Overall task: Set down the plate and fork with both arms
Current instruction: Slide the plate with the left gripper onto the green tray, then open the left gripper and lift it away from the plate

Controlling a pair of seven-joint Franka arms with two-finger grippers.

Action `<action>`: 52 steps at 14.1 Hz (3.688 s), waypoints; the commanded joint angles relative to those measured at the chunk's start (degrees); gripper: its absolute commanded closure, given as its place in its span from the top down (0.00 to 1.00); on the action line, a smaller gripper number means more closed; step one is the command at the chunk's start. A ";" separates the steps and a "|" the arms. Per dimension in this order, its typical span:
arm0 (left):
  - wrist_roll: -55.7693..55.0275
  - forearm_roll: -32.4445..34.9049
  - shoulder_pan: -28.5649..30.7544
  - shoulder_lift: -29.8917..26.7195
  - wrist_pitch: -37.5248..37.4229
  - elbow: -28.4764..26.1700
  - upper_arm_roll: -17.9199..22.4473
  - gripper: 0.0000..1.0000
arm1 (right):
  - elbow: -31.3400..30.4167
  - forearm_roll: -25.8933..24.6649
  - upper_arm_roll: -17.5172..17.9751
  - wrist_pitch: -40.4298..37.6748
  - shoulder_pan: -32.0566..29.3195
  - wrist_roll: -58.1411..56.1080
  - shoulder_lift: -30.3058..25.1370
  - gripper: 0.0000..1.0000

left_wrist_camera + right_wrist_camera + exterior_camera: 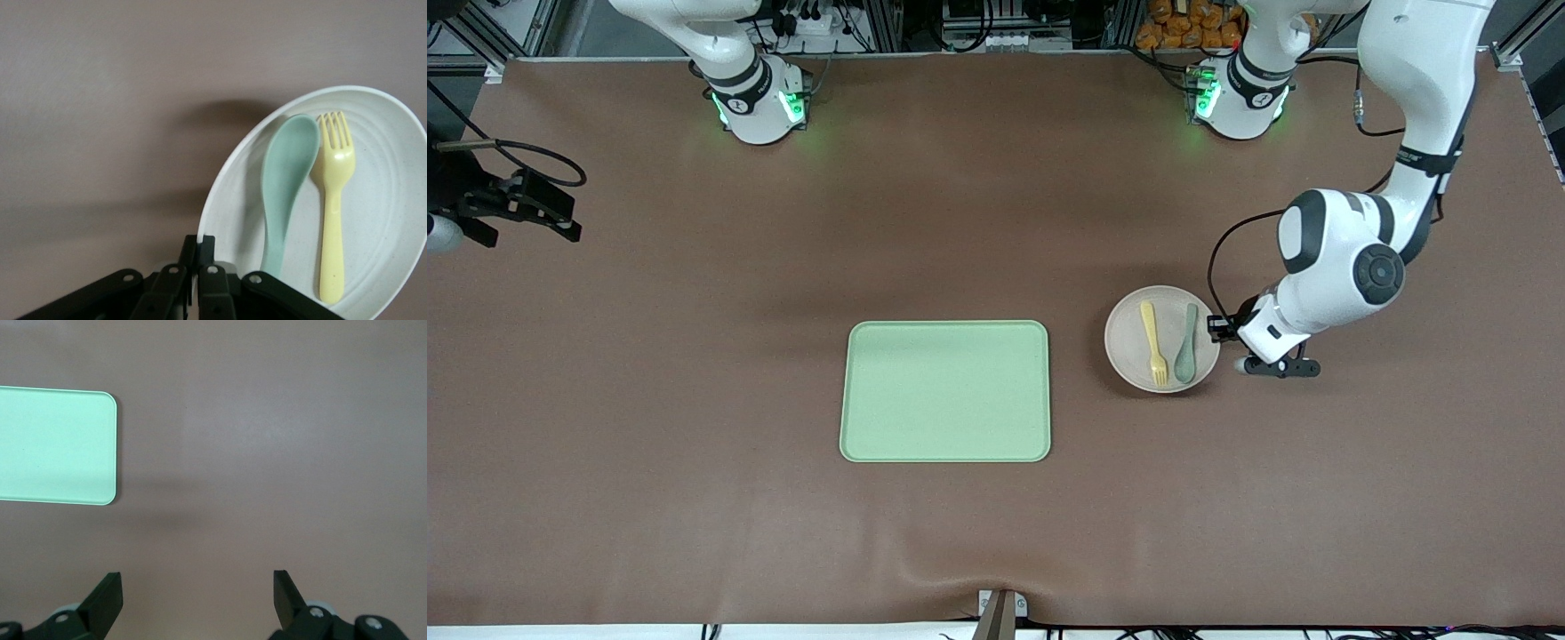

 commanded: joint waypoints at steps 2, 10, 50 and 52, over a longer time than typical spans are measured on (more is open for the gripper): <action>1.20 0.10 -1.63 1.45 -9.54 10.16 -0.15 0.00 | 0.65 0.46 0.08 -0.54 -0.40 0.30 0.27 1.00; -12.30 0.01 -11.82 14.62 -9.55 28.87 -0.06 0.00 | 0.74 0.55 0.08 -0.54 -0.40 0.38 0.36 1.00; -19.54 4.48 -19.31 15.64 -7.30 37.07 1.08 1.00 | 0.57 4.59 0.00 -0.54 3.37 0.65 2.03 1.00; -19.45 7.73 -17.02 9.57 -17.32 37.07 1.08 1.00 | 0.83 6.87 0.00 0.69 5.12 0.91 3.17 1.00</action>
